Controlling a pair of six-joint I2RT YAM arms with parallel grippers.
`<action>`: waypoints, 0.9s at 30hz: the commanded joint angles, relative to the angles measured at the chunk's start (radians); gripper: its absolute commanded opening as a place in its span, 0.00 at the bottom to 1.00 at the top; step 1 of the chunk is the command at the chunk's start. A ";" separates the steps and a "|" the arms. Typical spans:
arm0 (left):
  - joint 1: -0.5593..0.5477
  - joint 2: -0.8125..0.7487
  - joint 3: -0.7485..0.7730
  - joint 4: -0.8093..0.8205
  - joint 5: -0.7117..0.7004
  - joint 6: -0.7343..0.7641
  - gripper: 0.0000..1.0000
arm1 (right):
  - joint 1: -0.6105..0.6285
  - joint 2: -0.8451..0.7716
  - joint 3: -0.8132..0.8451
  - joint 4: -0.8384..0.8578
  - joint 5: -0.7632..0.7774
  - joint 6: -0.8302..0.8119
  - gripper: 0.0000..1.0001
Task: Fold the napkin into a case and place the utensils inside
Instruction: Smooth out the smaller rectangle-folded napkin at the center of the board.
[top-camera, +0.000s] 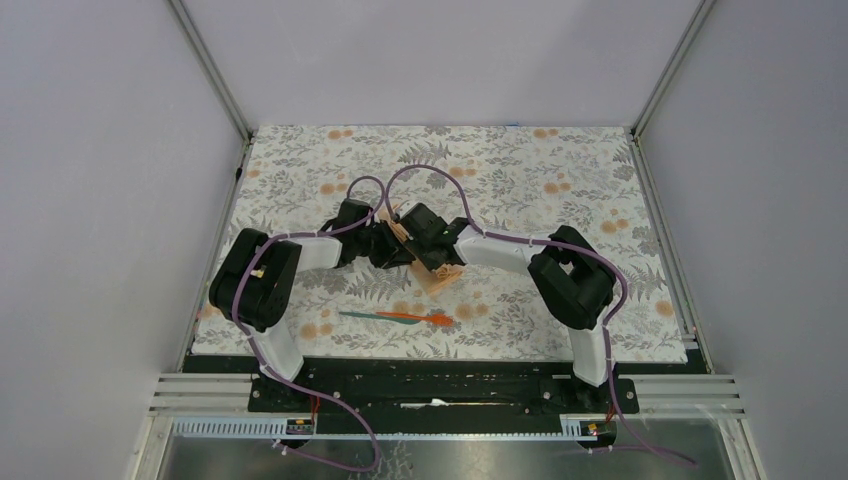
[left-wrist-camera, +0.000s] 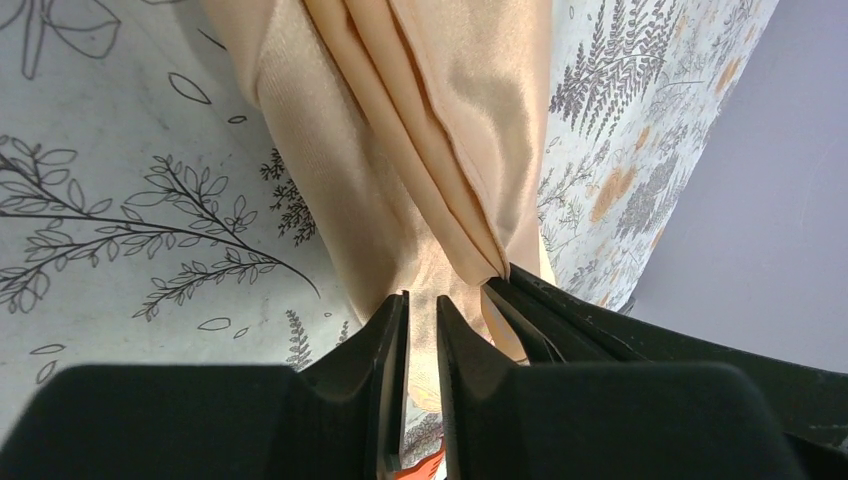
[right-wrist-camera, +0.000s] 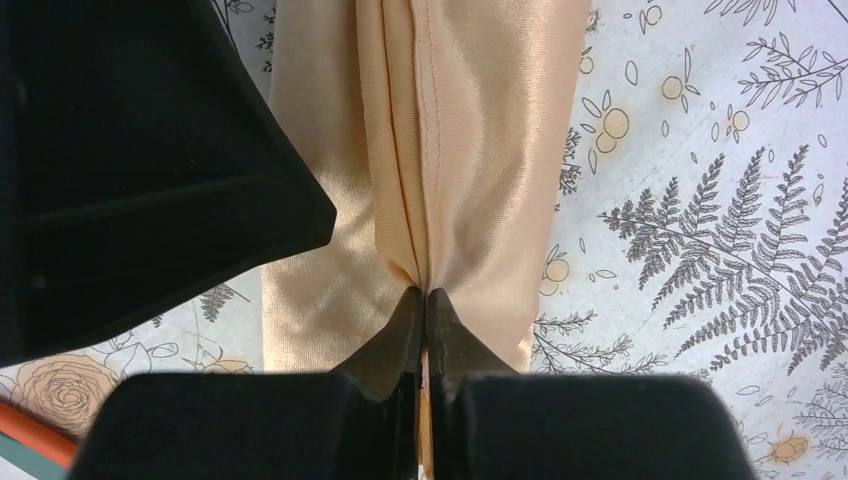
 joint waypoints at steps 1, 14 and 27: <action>-0.004 -0.006 -0.001 0.041 0.009 0.016 0.19 | 0.010 -0.050 0.024 -0.002 -0.014 0.033 0.00; -0.009 0.051 -0.050 0.070 -0.029 0.018 0.08 | 0.010 -0.059 0.075 -0.060 -0.073 0.094 0.00; -0.014 0.061 -0.077 0.099 -0.042 0.003 0.05 | 0.008 0.003 0.111 -0.075 -0.178 0.221 0.00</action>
